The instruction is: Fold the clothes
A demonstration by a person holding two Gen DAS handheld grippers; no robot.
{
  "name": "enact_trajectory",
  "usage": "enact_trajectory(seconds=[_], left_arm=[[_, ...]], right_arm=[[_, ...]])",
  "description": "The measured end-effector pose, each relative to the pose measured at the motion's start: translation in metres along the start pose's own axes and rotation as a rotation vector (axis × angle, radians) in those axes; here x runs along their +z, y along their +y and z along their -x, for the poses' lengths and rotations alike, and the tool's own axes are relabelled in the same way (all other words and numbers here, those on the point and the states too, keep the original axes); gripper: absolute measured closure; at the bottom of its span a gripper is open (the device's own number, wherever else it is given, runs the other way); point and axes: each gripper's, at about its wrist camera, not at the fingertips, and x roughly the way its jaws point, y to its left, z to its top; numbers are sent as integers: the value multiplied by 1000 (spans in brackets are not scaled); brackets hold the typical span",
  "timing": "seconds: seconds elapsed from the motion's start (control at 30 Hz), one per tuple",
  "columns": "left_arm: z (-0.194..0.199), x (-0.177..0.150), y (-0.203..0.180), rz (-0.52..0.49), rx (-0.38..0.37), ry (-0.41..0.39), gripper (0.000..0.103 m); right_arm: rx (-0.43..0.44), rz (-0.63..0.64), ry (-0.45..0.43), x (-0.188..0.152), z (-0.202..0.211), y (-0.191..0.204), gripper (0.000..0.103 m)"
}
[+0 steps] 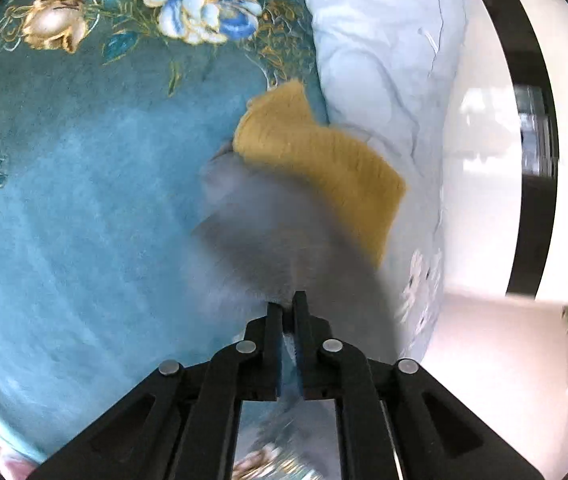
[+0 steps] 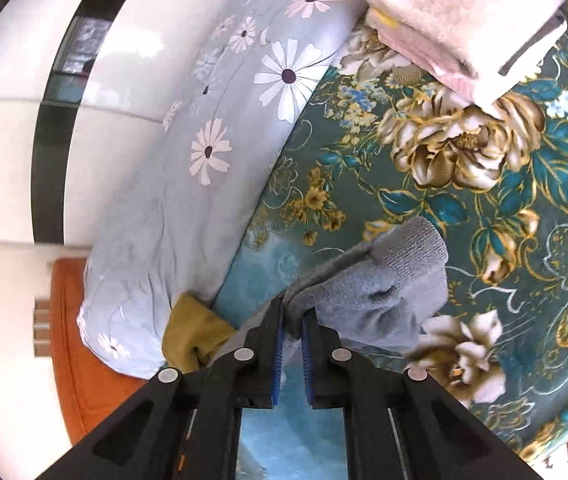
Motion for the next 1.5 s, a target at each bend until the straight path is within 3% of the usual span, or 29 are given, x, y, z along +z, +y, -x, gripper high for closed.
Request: enact_trajectory(seconds=[0.07, 0.13, 0.2, 0.27, 0.47, 0.57, 0.73, 0.8, 0.83, 0.87, 1.03, 1.13, 1.23, 1.33, 1.37, 1.43, 1.47, 1.5], left_arm=[[-16, -16, 31, 64, 87, 34, 87], [-25, -26, 71, 196, 172, 76, 86], [-27, -38, 100, 317, 188, 88, 83], [-25, -47, 112, 364, 196, 75, 70], [-30, -31, 82, 174, 326, 58, 50], [-36, -18, 67, 93, 387, 32, 49], [-48, 3, 49, 66, 387, 6, 50], [-52, 10, 41, 46, 409, 9, 70], [-53, 12, 36, 32, 426, 11, 94], [-52, 14, 31, 16, 447, 9, 100], [-3, 7, 19, -46, 440, -183, 100], [6, 3, 39, -11, 538, -185, 100], [15, -13, 97, 72, 717, -101, 100], [36, -22, 120, 189, 705, -119, 98], [41, -24, 123, 207, 710, -124, 96], [48, -27, 123, 221, 714, -123, 92], [51, -28, 120, 218, 728, -123, 83], [56, -30, 116, 209, 754, -132, 80]], right_arm=[[-81, -21, 38, -8, -11, -18, 94], [-168, -87, 84, -19, -27, -46, 94], [-228, -162, 122, -30, -39, -71, 94], [-270, -194, 150, -38, -49, -85, 94], [-320, -167, 159, -34, -56, -85, 94], [-331, -160, 156, -29, -55, -81, 94], [-362, -166, 165, -30, -54, -77, 94], [-372, -167, 166, -30, -54, -76, 94], [-373, -168, 165, -30, -54, -75, 94], [-374, -166, 163, -29, -54, -73, 94], [-357, -109, 138, -29, -49, -62, 94], [-374, -91, 165, -36, -51, -68, 94], [-418, -136, 220, -47, -58, -85, 94], [-441, -154, 245, -54, -60, -95, 90], [-448, -157, 248, -54, -60, -98, 88], [-454, -177, 217, -49, -52, -104, 70], [-455, -190, 196, -46, -47, -107, 56], [-448, -209, 170, -43, -40, -110, 54]])
